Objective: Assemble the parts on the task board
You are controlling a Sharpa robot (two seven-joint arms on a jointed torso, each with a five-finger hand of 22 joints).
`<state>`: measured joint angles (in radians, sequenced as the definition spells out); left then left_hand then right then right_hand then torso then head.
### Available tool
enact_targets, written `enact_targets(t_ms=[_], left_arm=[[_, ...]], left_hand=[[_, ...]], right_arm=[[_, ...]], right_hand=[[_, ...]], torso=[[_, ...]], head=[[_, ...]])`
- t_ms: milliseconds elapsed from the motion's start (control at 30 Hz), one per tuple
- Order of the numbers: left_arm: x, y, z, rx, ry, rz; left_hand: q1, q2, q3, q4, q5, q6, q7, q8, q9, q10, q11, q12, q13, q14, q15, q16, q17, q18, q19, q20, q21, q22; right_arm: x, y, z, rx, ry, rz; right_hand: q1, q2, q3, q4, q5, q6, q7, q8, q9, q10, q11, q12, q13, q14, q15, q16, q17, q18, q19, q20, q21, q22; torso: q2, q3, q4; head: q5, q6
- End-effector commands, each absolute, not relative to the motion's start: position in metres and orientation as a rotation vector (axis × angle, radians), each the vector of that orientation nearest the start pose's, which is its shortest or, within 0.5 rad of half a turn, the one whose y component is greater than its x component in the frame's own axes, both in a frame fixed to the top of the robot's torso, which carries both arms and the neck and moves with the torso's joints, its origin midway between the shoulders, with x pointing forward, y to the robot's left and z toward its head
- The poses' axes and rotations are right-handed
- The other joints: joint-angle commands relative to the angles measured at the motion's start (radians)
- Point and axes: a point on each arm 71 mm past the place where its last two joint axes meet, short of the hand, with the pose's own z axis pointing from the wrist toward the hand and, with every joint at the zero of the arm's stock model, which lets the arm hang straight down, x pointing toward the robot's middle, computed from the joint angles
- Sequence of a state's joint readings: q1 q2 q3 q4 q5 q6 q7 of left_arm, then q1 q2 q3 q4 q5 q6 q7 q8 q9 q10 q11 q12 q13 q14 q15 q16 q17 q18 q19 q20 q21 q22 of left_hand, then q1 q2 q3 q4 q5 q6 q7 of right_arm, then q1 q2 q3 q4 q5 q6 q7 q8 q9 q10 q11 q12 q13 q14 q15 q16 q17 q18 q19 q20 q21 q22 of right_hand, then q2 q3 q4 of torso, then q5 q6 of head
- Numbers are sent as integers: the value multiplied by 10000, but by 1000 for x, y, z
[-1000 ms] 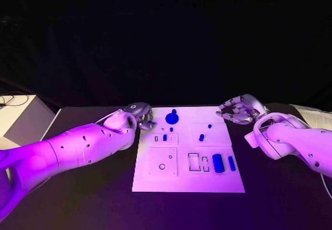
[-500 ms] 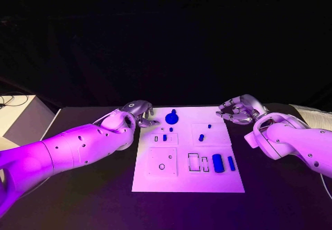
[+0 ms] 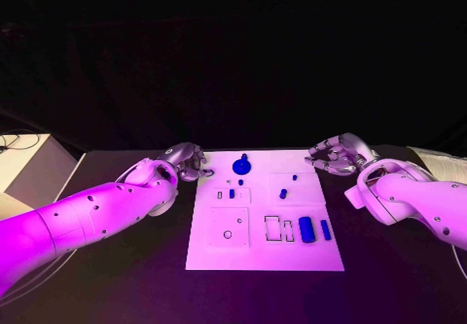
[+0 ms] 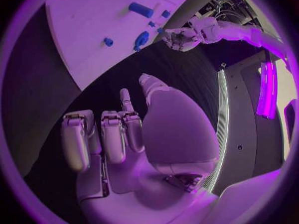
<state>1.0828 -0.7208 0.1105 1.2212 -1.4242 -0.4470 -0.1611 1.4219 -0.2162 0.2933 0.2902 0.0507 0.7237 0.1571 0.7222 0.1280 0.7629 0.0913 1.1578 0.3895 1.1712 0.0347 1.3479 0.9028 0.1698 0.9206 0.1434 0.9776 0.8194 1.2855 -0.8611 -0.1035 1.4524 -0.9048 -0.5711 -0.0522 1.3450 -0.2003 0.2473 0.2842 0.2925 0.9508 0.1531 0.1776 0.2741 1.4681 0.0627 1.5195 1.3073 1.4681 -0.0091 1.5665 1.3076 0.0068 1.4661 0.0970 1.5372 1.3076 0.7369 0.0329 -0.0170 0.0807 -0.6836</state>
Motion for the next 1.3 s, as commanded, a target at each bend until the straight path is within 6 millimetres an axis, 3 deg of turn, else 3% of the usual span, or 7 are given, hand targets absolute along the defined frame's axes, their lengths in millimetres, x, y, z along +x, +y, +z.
enact_targets(t_ms=[33,200,367,667,1300], left_arm=[[532,242,-209,-2119,15441,-5997],[527,244,-217,-2368,15373,-6384],[526,244,-225,-2504,15406,-6486],[528,246,-234,-2738,15492,-6291],[530,245,-236,-2915,15479,-6157]], left_hand=[[171,-34,232,-3,37,-27,-16,87,-25,-95,-9,-155,-114,-223,0,-117,-230,143,-116,-11,-82,-23],[243,-202,765,1,35,-14,-21,109,-112,-115,-11,-421,-379,-698,2,-344,-823,140,-221,2,-215,-73],[226,-292,929,-10,31,-80,-1,17,-181,-112,0,-498,-465,-789,9,-381,-943,140,-238,6,-260,-93],[432,-380,1484,-40,22,-79,35,-191,-324,-3,19,-583,-625,-720,18,-301,-903,143,-194,7,-292,-106],[521,-450,1933,-57,20,4,29,-279,-395,120,-1,-581,-710,-479,-2,-146,-669,147,-105,-10,-249,-82]], right_arm=[[511,-248,-163,4416,15240,7554],[511,-248,-163,4416,15243,7558],[511,-248,-163,4417,15247,7559],[511,-248,-163,4420,15252,7558],[511,-247,-163,4417,15266,7569]], right_hand=[[-106,25,51,8,56,-50,-6,45,10,638,59,-49,2258,961,47,-65,2368,25,881,16,-36,2402],[-115,30,91,5,74,-60,-6,61,12,650,59,-31,2270,960,46,-66,2366,23,886,15,-28,2409],[-115,30,91,5,74,-60,-6,61,12,650,59,-31,2270,960,46,-66,2366,23,886,15,-28,2409],[-115,30,91,5,74,-60,-6,61,12,650,59,-31,2270,960,46,-66,2366,23,886,15,-28,2409],[-120,32,105,6,79,-59,-6,68,13,651,59,-31,2270,962,46,-64,2371,24,885,15,-31,2407]], torso=[[-2,-2,13],[3,-5,3],[17,1,-32],[28,7,-21],[16,-6,-19]], head=[[22,-8],[47,-6],[77,5],[43,-13],[12,-38]])
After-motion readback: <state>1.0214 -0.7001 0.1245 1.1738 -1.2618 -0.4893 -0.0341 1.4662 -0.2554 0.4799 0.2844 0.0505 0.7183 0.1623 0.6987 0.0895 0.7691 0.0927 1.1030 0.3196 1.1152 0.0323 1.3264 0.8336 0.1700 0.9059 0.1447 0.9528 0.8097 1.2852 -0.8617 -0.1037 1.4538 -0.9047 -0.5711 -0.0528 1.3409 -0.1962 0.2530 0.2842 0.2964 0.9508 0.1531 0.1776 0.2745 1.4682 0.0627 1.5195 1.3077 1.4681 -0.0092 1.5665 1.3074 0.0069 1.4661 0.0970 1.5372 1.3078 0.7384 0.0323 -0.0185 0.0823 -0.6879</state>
